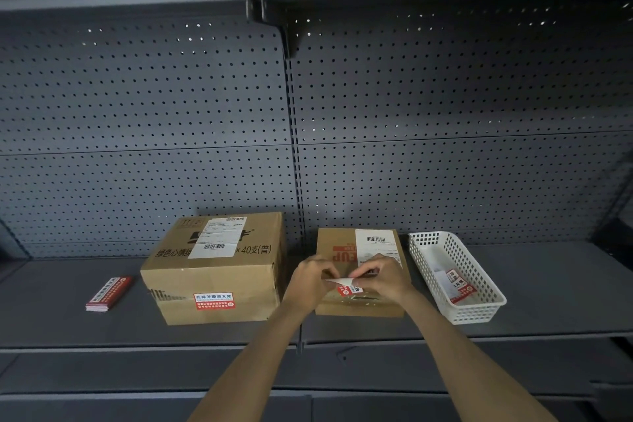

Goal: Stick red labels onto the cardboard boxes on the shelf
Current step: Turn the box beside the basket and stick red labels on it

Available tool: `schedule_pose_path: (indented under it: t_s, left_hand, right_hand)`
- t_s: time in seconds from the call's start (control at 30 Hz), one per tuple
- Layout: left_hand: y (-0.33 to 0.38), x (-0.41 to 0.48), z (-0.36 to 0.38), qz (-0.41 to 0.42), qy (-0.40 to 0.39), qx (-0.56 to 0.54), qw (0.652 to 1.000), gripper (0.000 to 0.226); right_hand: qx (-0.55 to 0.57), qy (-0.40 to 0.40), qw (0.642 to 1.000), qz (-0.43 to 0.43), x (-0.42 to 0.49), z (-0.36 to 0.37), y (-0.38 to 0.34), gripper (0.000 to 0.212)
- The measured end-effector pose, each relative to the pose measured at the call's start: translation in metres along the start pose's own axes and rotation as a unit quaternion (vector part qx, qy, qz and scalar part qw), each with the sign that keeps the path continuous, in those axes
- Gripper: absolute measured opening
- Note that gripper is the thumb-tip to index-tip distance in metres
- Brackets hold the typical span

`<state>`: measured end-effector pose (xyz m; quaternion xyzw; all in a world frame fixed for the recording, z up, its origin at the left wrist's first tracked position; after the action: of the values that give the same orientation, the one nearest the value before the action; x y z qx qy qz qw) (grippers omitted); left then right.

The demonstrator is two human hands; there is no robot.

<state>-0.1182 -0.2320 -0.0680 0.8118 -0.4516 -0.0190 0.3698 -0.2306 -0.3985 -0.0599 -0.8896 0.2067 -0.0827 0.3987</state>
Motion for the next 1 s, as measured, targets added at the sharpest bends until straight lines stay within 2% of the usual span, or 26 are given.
schedule_pose_path:
  t_s: [0.27, 0.43, 1.0]
  left_hand:
    - [0.0016, -0.0045, -0.0039, 0.026, 0.003, 0.010, 1.000, 0.011]
    - [0.0045, -0.0035, -0.0074, 0.034, -0.023, 0.010, 0.999, 0.007]
    - [-0.0027, -0.0073, -0.0066, 0.028, -0.062, 0.010, 0.998, 0.012]
  right_hand:
    - [0.020, -0.013, 1.000, -0.006, -0.0010, -0.0019, 0.0002, 0.020]
    - [0.024, -0.028, 0.999, -0.005, 0.0002, -0.0037, 0.0009, 0.020]
    - [0.011, -0.031, 0.999, -0.020, 0.0029, -0.0039, 0.0067, 0.018]
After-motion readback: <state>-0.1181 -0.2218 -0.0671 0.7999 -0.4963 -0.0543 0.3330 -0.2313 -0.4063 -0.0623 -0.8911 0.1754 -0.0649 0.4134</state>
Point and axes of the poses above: each hand's wrist, its own x-axis towards the middle knuckle, its own z-axis out of the palm, y = z × x, the point moved 1 cm from there along x, towards the middle knuckle, and after that the axes turned 4 degrees about -x, right-handed, at the moved point
